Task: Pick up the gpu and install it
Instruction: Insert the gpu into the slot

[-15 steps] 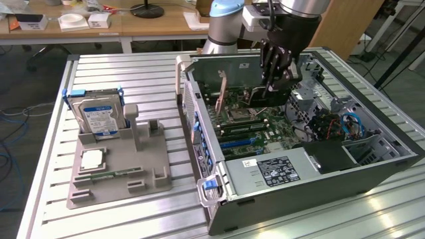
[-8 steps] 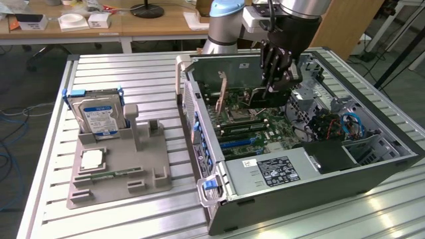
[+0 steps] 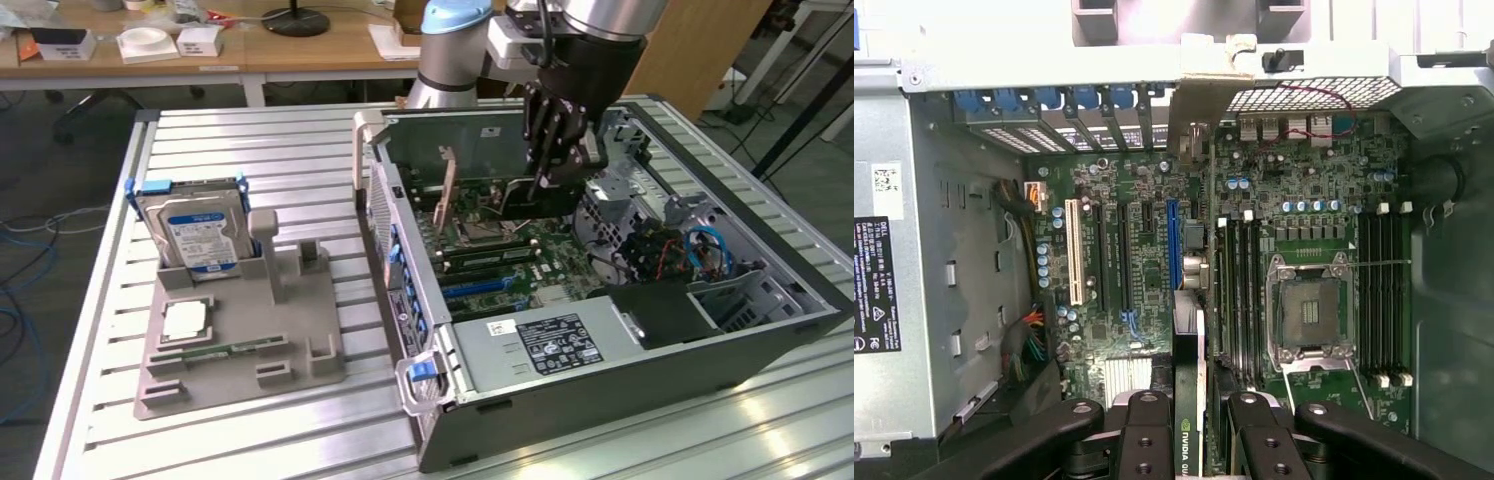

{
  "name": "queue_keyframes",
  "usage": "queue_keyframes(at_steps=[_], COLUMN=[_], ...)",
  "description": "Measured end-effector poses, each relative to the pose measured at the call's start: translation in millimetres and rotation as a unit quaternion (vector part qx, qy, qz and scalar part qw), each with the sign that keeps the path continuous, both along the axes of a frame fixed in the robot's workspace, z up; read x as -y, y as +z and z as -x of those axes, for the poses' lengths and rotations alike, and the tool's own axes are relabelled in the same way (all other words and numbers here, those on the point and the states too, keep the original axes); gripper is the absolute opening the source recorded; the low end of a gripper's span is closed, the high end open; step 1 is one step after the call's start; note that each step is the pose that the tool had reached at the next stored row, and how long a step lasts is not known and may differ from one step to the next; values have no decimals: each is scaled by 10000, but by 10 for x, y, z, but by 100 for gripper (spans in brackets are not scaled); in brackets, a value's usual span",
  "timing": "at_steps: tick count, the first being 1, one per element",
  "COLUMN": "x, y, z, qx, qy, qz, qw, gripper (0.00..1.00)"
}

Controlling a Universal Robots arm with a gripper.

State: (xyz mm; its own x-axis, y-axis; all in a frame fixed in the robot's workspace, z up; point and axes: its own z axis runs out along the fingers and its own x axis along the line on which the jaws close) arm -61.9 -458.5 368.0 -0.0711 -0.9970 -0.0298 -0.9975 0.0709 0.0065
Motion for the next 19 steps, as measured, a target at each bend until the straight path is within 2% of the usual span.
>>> queue_keyframes(at_steps=[12, 19], x=[0, 0], y=[-69, -76], z=[0, 0], qx=[0, 0], qy=[0, 0], qz=[0, 0], qw=[10000, 10000], gripper=[26, 26])
